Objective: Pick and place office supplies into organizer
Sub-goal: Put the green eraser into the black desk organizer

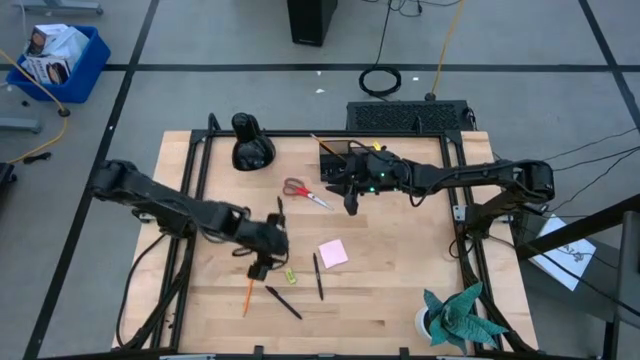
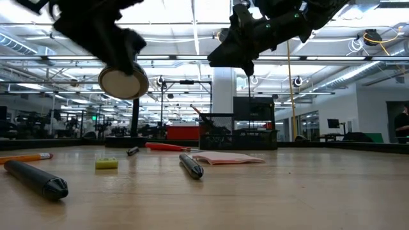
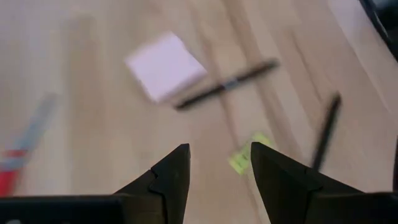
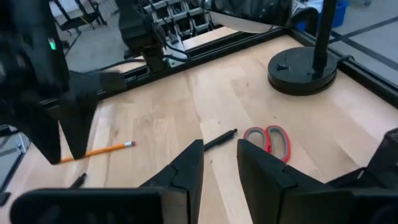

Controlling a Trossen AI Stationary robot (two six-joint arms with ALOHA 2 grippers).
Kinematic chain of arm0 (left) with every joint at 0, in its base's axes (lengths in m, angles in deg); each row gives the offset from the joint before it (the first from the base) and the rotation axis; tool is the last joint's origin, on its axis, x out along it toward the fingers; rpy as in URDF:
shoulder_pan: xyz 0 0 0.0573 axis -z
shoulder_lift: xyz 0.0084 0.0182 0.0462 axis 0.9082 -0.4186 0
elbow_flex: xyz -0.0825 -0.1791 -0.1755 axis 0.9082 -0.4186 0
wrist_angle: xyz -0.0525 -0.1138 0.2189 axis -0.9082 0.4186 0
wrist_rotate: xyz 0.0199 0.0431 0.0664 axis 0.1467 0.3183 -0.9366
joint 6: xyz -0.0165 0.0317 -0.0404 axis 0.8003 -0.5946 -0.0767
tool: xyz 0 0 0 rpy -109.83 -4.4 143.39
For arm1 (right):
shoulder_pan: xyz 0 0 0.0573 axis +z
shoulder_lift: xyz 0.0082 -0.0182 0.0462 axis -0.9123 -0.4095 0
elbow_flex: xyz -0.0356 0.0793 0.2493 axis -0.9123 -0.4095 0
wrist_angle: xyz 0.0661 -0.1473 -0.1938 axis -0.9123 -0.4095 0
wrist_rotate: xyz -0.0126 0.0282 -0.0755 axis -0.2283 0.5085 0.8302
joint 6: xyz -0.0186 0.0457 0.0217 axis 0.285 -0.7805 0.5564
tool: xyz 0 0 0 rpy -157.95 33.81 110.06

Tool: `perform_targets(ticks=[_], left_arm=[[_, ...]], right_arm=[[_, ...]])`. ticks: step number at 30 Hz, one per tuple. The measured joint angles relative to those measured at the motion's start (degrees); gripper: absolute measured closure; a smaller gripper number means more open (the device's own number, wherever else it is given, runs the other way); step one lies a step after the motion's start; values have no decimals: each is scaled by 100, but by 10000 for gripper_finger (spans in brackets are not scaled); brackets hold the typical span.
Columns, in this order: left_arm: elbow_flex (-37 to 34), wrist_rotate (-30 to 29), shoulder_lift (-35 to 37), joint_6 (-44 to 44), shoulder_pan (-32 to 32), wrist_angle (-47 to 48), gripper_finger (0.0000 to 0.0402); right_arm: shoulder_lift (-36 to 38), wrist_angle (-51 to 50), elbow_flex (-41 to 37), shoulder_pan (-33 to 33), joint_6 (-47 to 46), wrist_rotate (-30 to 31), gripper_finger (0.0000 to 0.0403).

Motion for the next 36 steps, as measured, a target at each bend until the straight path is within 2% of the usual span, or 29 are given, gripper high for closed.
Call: perform_targets(ticks=[11,24,36], left_arm=[[4,92,-1022,-1484,493,-521,227],[4,253,-1780,-2230,474,-651,227],[0,242,-2001,-2679,414,-670,227]], right_arm=[[0,-134,0,373,84,-2,314],[0,-160,-2,645,43,16,314],[0,-161,-2,710,-108,22,314]])
